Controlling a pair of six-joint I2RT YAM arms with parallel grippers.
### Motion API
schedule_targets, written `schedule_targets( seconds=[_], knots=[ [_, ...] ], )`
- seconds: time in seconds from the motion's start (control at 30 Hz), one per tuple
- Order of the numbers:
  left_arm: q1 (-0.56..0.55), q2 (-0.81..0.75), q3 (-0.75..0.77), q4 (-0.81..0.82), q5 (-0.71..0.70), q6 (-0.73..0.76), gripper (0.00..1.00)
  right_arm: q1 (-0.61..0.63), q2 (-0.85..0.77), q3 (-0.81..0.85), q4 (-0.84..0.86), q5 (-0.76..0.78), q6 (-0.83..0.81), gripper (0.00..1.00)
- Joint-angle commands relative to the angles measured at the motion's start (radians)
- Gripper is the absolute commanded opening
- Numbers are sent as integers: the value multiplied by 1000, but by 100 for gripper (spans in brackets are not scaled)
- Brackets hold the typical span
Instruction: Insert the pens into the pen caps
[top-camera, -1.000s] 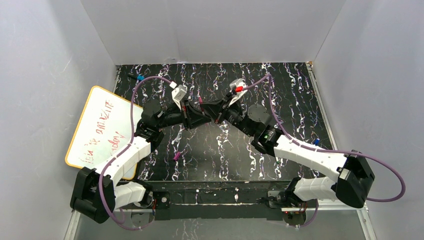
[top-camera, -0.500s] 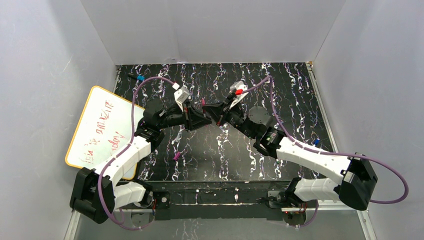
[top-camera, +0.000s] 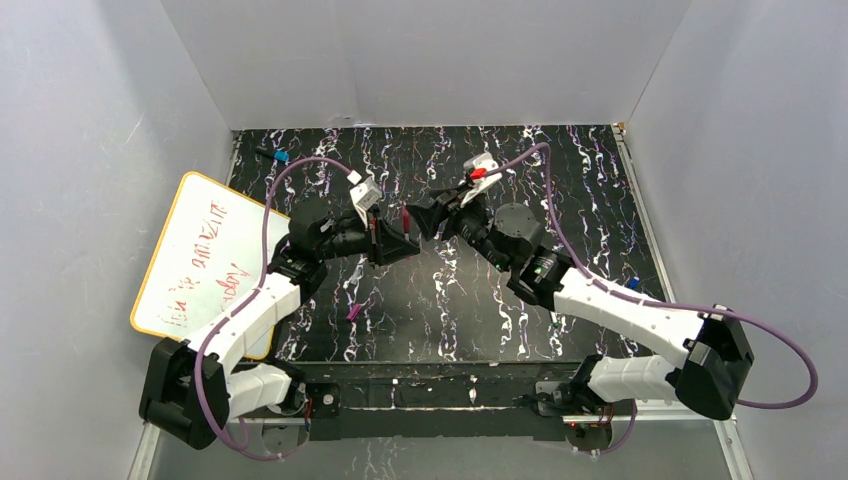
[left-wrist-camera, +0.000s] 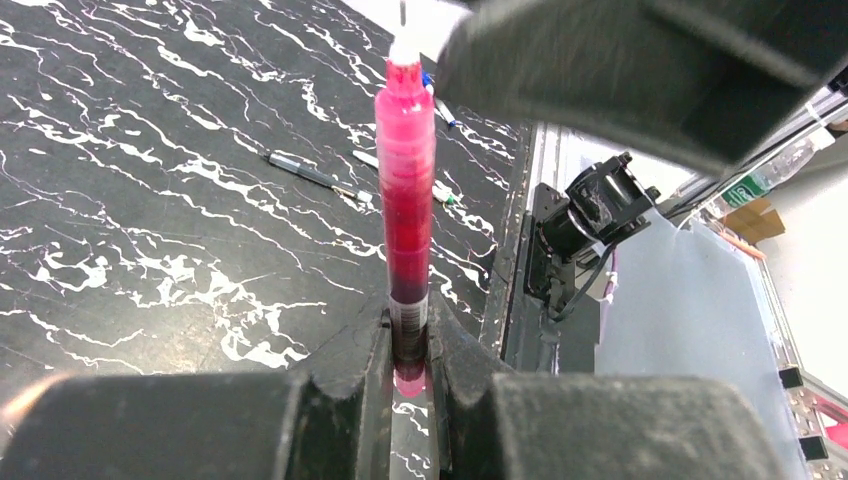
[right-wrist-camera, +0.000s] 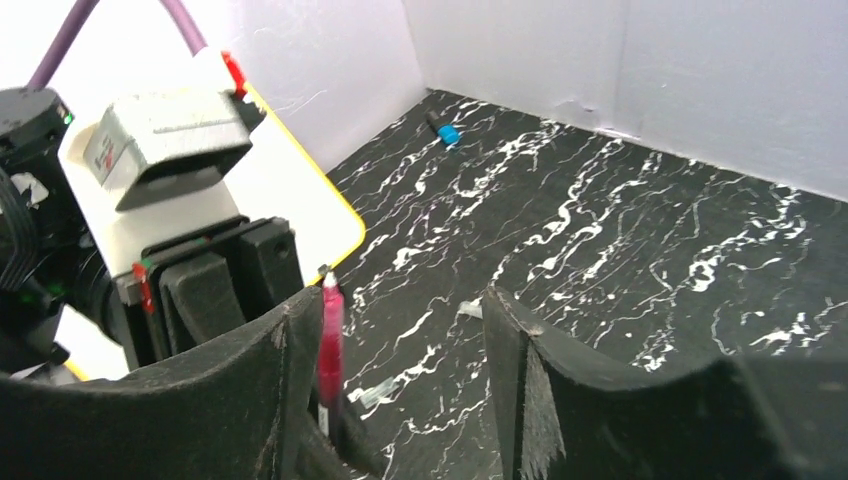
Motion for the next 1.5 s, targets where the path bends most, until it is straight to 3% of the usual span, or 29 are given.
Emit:
schedule_targets(
  seconds=[0.0, 0.17, 0.27, 0.47, 0.6, 0.7, 0.8, 0.97, 1.03, 1.47],
  knots=[
    [1, -67, 28, -113, -11, 87, 0, -13, -74, 59, -4, 86, -68, 68],
    [63, -87, 61, -314, -127, 159, 0, -17, -195, -33, -68, 152, -129, 75],
    [163, -112, 25, -275, -135, 66, 0, -46, -183, -44, -177, 168, -142, 76],
    [274, -224, 1, -313, -357, 53, 0, -175, 29, 65, -309, 33, 39, 75],
    [277, -292, -10, -333, -470, 62, 0, -181, 260, 281, -409, -15, 112, 75],
    [280, -299, -1, -340, -461, 70, 0, -160, 493, 519, -553, -114, 72, 75],
    [290, -293, 12, -345, -431, 72, 0, -130, 710, 760, -686, -90, -22, 75],
    [311, -298, 15, -339, -413, 58, 6, -128, 940, 1005, -734, -107, -67, 75],
    [315, -290, 24, -348, -403, 57, 0, -126, 1010, 1095, -757, -126, -73, 75],
    [325, -295, 28, -359, -360, 80, 0, -72, 1206, 1173, -743, -160, -292, 75]
  ],
)
